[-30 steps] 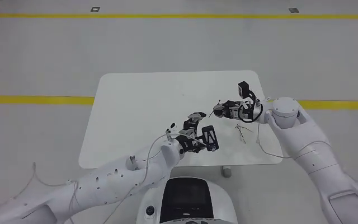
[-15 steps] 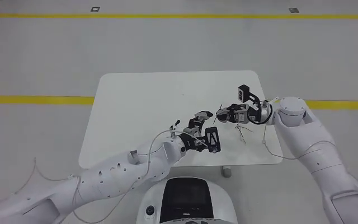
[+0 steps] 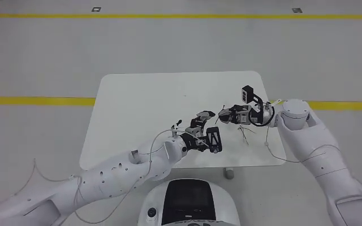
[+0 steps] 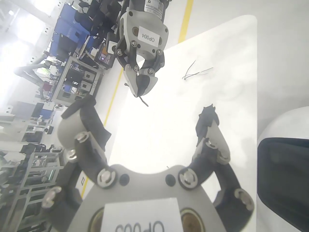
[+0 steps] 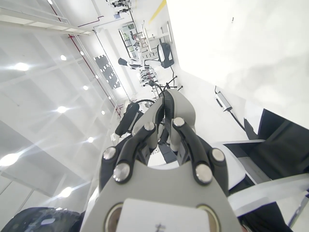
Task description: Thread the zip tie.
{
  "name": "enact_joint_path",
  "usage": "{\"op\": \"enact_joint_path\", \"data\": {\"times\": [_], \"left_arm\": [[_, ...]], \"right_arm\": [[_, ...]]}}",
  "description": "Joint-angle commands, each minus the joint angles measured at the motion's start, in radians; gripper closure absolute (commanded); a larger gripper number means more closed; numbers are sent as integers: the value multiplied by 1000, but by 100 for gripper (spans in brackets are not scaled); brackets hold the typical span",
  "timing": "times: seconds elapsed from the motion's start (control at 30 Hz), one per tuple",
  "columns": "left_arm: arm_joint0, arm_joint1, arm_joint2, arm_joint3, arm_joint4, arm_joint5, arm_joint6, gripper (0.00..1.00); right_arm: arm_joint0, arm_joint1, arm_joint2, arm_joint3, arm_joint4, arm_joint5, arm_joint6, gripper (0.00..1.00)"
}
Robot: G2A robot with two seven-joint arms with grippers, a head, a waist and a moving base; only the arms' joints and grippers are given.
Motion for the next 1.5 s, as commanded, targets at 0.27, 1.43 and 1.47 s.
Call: {"op": "enact_joint_path", "data": {"times": [0.27,1.43,1.47], "left_arm": [[-15,1,6,10,0,-16,-7,40],[-22,-5,24,26,0,7,-33,75],[-22,-5,24,26,0,7,-33,76]], "right_arm": [[-22,0,3,-38,-10,9,-14,100],[-3,-14,-23,-32,-30,31,19,100],[-3,-14,-23,-34,-31,31,18,100]]}}
